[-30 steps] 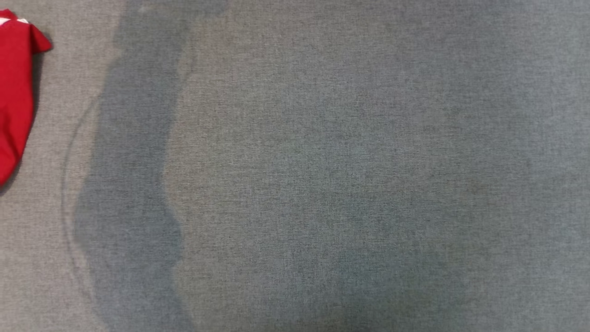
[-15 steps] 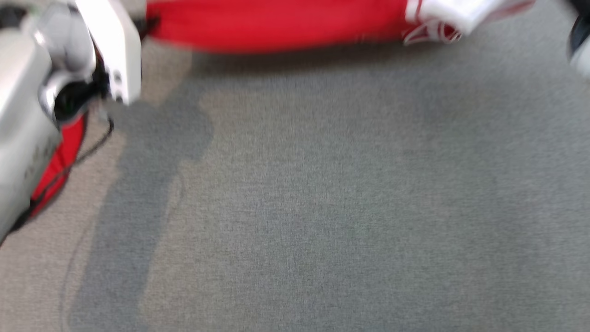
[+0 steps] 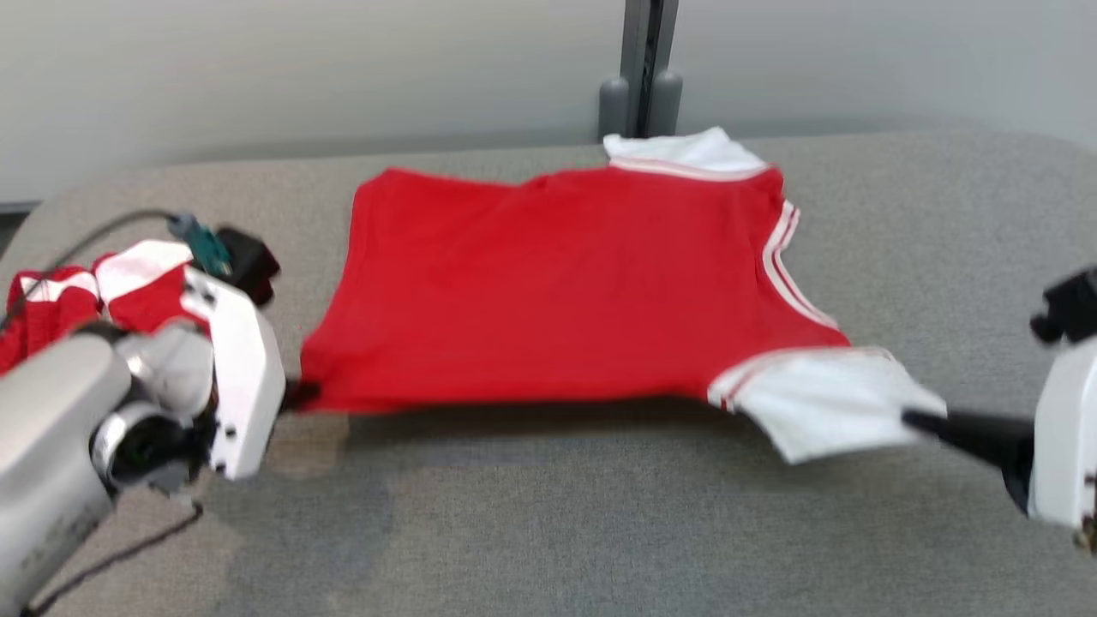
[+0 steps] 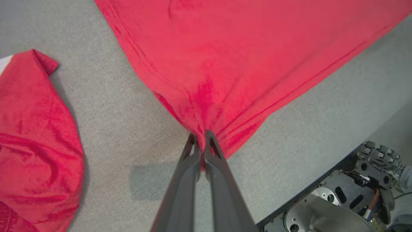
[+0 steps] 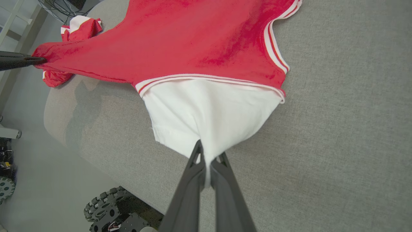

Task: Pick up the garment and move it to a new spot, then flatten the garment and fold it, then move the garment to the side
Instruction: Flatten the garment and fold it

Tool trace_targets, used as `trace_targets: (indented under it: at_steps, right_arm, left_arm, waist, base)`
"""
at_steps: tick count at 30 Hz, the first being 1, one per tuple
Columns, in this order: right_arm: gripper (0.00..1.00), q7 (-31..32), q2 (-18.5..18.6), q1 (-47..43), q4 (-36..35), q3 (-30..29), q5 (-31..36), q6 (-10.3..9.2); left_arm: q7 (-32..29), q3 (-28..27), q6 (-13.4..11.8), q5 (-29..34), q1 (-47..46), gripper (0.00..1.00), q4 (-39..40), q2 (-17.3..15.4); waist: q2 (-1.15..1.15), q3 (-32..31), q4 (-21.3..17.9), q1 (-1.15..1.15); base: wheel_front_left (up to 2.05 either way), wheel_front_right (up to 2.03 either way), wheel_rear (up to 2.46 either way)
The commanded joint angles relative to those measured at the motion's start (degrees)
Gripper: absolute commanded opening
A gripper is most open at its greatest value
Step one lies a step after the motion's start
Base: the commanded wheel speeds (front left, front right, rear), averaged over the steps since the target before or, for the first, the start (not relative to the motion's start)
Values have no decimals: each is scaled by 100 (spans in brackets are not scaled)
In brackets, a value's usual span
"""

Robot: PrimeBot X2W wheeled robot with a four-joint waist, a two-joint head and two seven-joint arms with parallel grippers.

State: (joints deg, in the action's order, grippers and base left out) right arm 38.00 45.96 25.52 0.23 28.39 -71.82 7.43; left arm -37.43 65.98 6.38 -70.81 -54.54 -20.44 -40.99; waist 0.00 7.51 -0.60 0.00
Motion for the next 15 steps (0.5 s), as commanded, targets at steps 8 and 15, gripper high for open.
trace_targets:
  at_steps: [8,15]
  right_arm:
    - [0,1179,649,-2045,-1186,-789,-101,12]
    - [0,2147,136,-3085,-2224,-2058,410,12]
  left_arm:
    - [-907,294,-592,-637,829,0,1562,-791]
    - [-1451,340,-1012,-968,914,0,2408,-1195]
  waist:
    - [0,-453,27,0]
    - [0,-262,20,0]
  base:
    - [0,0,0]
    - [0,0,0]
